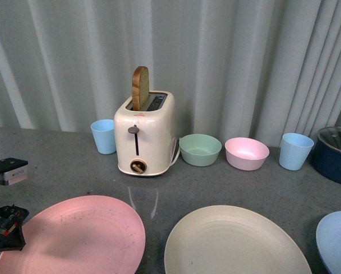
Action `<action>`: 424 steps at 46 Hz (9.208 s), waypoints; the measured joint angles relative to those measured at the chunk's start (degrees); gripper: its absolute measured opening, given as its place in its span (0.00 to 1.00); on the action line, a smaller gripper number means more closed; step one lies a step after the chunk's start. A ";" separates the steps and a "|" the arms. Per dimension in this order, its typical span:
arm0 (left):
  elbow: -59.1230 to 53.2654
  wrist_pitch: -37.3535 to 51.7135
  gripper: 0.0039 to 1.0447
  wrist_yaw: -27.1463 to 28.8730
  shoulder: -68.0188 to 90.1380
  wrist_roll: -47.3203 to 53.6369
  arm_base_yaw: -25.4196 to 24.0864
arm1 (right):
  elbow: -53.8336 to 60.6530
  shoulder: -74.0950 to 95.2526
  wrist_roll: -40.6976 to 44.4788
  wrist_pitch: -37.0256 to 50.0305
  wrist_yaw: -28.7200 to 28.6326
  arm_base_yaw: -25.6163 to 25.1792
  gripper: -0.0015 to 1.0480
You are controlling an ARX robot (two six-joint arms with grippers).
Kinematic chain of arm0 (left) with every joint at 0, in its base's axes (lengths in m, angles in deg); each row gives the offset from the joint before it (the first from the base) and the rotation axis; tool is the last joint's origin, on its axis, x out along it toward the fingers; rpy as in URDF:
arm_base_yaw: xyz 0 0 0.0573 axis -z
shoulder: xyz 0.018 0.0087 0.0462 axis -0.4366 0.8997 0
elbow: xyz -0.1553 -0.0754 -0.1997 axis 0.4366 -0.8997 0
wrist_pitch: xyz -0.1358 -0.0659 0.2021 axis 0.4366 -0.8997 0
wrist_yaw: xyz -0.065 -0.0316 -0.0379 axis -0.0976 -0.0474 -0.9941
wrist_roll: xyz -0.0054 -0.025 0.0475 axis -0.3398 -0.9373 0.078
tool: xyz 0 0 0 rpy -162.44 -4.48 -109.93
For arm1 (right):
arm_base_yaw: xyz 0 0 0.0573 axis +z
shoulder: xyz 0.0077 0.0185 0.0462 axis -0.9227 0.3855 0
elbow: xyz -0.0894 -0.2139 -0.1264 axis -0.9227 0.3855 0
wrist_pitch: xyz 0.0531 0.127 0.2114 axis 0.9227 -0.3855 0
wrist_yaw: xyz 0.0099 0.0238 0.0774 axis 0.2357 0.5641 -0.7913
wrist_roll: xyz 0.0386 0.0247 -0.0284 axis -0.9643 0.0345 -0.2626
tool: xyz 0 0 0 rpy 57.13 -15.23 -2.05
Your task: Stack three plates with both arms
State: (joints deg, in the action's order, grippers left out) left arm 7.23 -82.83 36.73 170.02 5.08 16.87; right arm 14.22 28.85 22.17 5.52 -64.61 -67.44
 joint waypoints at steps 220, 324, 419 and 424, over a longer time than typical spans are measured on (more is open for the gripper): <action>40.54 -23.58 0.16 -3.02 17.03 -20.76 34.53 | 0.00 0.00 0.00 0.00 0.00 0.00 0.93; -66.82 47.91 0.03 7.28 -90.58 -26.88 9.11 | 0.00 0.00 0.00 0.00 0.00 0.00 0.93; -69.48 22.10 0.94 7.28 -120.65 -27.06 9.11 | -5.70 28.61 2.84 19.76 18.21 -11.52 0.93; -69.48 22.10 0.94 7.28 -120.67 -27.06 9.11 | -11.47 44.72 1.29 29.18 8.66 -21.49 0.93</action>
State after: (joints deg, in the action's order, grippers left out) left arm -62.26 -60.74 44.01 49.34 -21.98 25.98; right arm 2.74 73.57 23.46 34.70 -55.96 -88.93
